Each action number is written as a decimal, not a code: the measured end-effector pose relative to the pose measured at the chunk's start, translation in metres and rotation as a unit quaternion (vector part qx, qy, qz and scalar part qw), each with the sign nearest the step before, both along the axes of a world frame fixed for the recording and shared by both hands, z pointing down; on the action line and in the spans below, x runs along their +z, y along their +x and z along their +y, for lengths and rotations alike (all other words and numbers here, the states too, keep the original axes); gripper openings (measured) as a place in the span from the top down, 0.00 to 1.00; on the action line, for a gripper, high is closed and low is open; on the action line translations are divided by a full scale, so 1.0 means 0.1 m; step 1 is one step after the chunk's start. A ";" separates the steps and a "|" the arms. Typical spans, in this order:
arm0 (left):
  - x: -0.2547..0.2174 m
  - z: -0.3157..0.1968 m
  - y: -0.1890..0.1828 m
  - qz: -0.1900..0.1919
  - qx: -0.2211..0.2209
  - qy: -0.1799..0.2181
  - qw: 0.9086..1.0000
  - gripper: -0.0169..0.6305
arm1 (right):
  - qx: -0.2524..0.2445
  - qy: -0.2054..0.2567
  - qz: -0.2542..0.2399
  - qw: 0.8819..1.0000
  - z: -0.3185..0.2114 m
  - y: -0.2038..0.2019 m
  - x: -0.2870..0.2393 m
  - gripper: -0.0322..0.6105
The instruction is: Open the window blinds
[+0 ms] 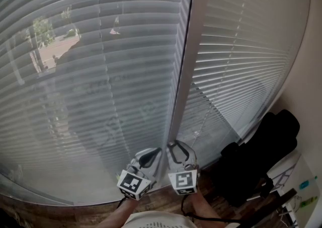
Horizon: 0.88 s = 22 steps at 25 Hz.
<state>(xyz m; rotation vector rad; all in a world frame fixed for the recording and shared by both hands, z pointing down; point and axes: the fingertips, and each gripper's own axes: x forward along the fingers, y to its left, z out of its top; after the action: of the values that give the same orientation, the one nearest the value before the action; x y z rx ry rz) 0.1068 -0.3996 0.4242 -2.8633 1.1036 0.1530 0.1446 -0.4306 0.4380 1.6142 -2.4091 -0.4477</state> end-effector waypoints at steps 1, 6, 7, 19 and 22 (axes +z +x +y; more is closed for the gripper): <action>-0.01 0.00 0.00 0.001 0.000 0.000 1.000 0.99 | 0.000 -0.003 -0.007 1.000 0.00 0.00 0.00 0.73; -0.06 0.00 -0.02 -0.002 -0.008 -0.002 1.000 0.99 | 0.000 -0.023 -0.054 0.998 -0.01 0.03 0.02 0.73; -0.07 0.01 -0.03 -0.002 -0.008 -0.003 1.000 0.99 | 0.000 -0.027 -0.065 0.998 -0.01 0.03 0.03 0.74; -0.10 0.02 -0.07 0.001 -0.009 -0.003 1.000 0.99 | 0.012 -0.062 -0.165 0.984 -0.04 0.09 0.07 0.74; -0.10 0.02 -0.08 0.001 -0.009 -0.003 1.000 0.99 | 0.012 -0.068 -0.188 0.980 -0.04 0.09 0.07 0.74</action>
<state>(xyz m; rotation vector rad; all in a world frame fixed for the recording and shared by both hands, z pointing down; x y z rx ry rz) 0.0987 -0.3971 0.4141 -2.8594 1.1308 0.1510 0.1533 -0.4350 0.4448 1.7977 -2.6086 0.0361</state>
